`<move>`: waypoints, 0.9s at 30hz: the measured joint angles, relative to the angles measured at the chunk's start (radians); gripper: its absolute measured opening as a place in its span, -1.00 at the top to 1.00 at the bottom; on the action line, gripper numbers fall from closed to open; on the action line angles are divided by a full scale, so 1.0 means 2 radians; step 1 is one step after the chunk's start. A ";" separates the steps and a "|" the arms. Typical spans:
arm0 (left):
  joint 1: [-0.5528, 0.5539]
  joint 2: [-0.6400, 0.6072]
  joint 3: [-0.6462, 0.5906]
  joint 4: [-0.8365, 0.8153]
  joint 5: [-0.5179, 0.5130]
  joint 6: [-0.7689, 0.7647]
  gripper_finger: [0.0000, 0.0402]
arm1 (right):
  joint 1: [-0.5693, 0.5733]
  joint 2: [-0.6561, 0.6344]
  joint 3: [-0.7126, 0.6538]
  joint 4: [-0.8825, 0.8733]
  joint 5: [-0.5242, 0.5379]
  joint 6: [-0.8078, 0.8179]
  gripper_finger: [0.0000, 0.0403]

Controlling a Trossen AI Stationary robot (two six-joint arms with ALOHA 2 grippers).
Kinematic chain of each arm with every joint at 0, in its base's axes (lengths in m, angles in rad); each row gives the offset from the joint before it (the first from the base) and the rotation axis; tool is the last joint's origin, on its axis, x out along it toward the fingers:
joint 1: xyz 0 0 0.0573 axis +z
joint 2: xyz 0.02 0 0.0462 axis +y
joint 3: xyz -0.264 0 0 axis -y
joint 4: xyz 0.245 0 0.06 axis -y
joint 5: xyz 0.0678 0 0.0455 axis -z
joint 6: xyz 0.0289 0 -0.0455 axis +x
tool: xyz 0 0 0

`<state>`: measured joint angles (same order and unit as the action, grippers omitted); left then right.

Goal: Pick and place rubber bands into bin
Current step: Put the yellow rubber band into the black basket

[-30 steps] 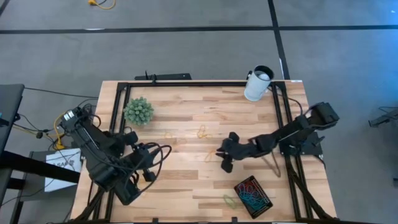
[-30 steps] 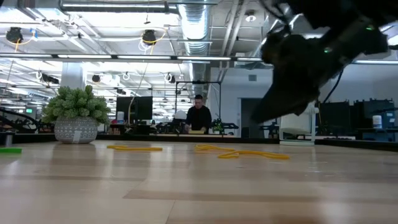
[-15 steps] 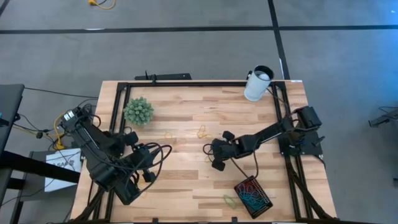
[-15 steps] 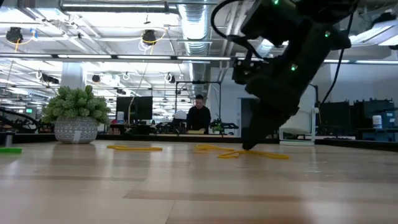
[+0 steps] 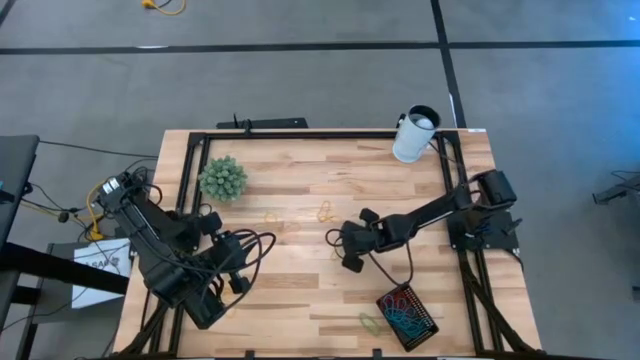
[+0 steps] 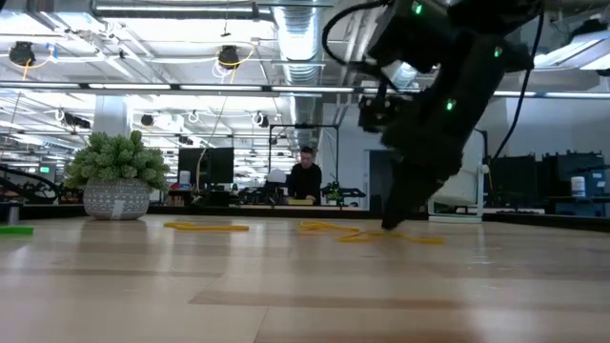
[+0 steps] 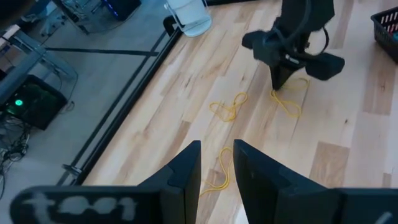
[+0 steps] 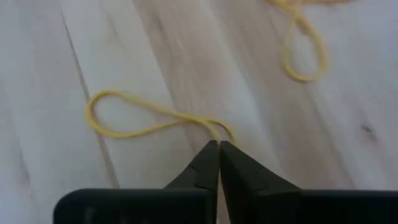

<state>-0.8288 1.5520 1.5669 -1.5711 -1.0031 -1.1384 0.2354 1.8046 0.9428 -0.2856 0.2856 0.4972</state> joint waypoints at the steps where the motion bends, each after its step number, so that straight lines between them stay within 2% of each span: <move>1: 0.000 0.000 0.000 0.000 0.000 -0.003 0.58 | 0.002 -0.009 0.000 -0.009 0.000 0.004 0.96; 7: 0.000 0.000 0.000 0.000 0.000 -0.012 0.58 | 0.044 -0.083 0.001 -0.130 0.000 0.066 0.98; 14: 0.000 0.000 0.000 0.000 0.000 -0.017 0.58 | 0.154 -0.207 0.001 -0.239 -0.002 0.221 0.99; 18: 0.000 0.000 0.000 0.000 -0.003 -0.018 0.58 | 0.242 -0.265 0.001 -0.244 0.007 0.310 1.00; 20: 0.000 0.000 0.000 0.000 -0.003 -0.018 0.58 | 0.285 -0.284 0.001 -0.238 0.029 0.349 1.00; 27: 0.000 0.000 0.000 0.000 -0.016 -0.018 0.58 | 0.399 -0.287 0.001 -0.229 0.085 0.455 1.00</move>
<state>-0.8291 1.5524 1.5673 -1.5709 -1.0348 -1.1748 1.0334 1.2303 0.9447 -0.7437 0.4563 1.4074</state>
